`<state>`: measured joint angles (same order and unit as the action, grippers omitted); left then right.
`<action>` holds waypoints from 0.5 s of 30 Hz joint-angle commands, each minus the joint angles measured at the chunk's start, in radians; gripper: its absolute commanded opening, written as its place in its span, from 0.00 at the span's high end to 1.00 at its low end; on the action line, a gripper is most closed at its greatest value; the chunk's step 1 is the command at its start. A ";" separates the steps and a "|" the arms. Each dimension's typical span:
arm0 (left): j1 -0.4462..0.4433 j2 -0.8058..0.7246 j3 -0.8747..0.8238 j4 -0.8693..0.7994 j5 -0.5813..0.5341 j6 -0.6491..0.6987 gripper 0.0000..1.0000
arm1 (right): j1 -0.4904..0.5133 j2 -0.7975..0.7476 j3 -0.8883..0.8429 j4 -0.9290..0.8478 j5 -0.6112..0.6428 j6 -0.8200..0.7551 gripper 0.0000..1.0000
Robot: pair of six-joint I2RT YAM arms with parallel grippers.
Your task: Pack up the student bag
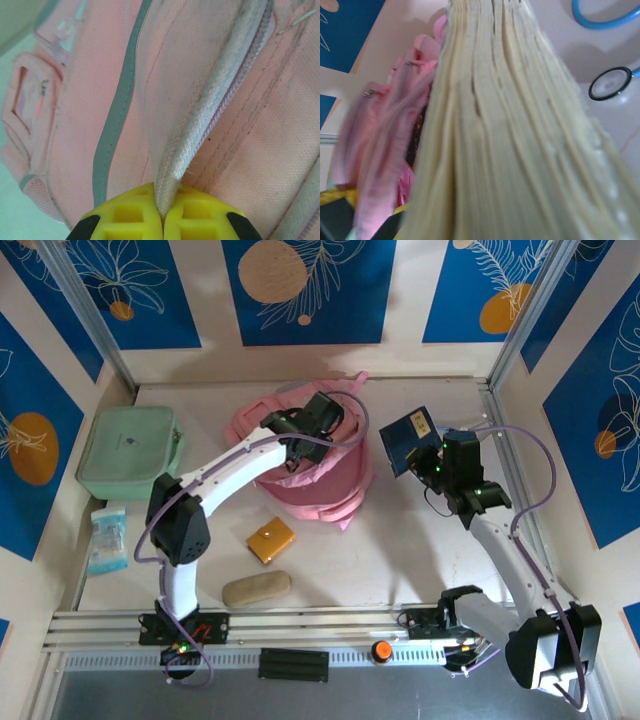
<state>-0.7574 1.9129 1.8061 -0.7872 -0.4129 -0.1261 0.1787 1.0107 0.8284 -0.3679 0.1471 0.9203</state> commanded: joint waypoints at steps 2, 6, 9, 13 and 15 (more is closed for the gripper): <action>0.019 -0.080 0.004 0.124 0.015 -0.022 1.00 | 0.003 -0.018 -0.040 0.013 -0.113 0.000 1.00; 0.026 -0.098 0.007 0.158 0.039 -0.014 1.00 | 0.051 0.017 -0.065 0.115 -0.259 0.019 1.00; 0.032 -0.110 0.006 0.173 0.071 -0.008 1.00 | 0.106 0.062 -0.057 0.204 -0.342 0.046 1.00; 0.048 -0.123 0.013 0.187 0.137 -0.013 1.00 | 0.172 0.135 -0.032 0.317 -0.381 0.106 1.00; 0.057 -0.130 0.019 0.193 0.173 -0.020 1.00 | 0.194 0.189 0.000 0.333 -0.377 0.128 1.00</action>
<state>-0.7105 1.8717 1.8008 -0.7177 -0.3168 -0.1257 0.3504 1.1587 0.7708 -0.1558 -0.1696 0.9977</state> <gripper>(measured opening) 0.068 0.117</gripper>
